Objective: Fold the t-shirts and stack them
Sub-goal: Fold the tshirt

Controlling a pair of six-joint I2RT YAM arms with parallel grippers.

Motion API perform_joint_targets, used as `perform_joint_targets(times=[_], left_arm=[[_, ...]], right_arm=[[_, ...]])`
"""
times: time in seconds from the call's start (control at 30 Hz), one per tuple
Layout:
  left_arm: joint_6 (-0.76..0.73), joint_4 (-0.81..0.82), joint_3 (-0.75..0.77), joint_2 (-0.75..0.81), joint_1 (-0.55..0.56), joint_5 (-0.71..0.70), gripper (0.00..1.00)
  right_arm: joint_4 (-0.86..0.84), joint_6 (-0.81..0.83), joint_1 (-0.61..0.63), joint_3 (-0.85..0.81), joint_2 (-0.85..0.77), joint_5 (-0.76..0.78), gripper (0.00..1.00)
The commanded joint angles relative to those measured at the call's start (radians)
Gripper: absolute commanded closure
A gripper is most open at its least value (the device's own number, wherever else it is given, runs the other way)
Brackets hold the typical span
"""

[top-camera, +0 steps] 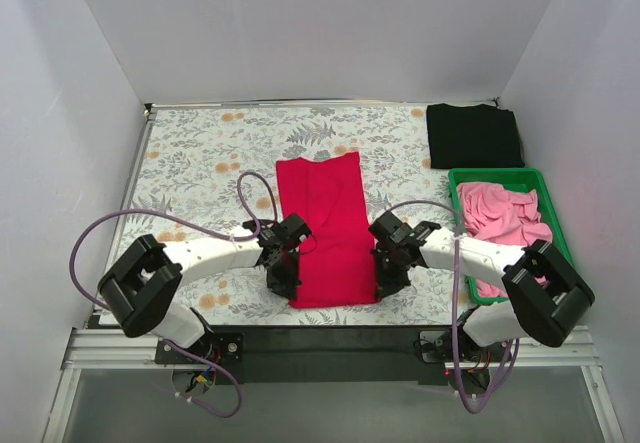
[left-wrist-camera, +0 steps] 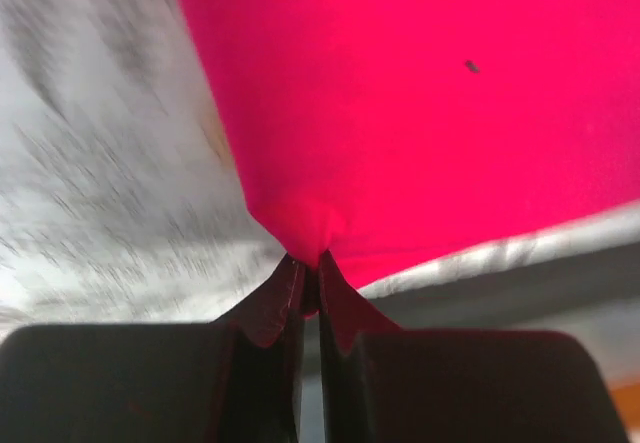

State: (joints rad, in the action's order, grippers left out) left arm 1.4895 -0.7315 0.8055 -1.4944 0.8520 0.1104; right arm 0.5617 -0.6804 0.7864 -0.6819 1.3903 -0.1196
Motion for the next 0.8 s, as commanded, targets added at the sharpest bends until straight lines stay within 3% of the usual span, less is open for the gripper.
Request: perform_joint_targets(times=[0.0,0.13,0.27,0.37,0.6,0.77], left_arm=[[-0.003,-0.225,-0.037,0.118,0.056,0.219,1.0],[0.064,-0.275,-0.052,0.235,0.142,0.351,1.0],[0.094,-0.301,-0.023,0.275,0.139,0.316,1.0],[0.065,-0.305,0.027,0.241,0.078,0.295,1.0],[-0.081,-0.28,0.202,0.149,-0.219,0.144,1.0],[-0.126,-0.221,0.291,0.069,-0.32,0.048,1.0]], right_arm=[[0.337,0.09,0.019,0.045,-0.055,-0.086,0.99],[0.473,0.139,0.039,0.016,-0.126,-0.179,0.99],[0.573,0.199,0.036,-0.099,-0.108,-0.118,0.99],[0.627,0.261,-0.005,-0.269,-0.05,-0.042,0.99],[0.652,0.401,-0.15,-0.654,0.171,0.055,0.99],[0.652,0.469,-0.176,-0.907,0.318,0.1,0.99]])
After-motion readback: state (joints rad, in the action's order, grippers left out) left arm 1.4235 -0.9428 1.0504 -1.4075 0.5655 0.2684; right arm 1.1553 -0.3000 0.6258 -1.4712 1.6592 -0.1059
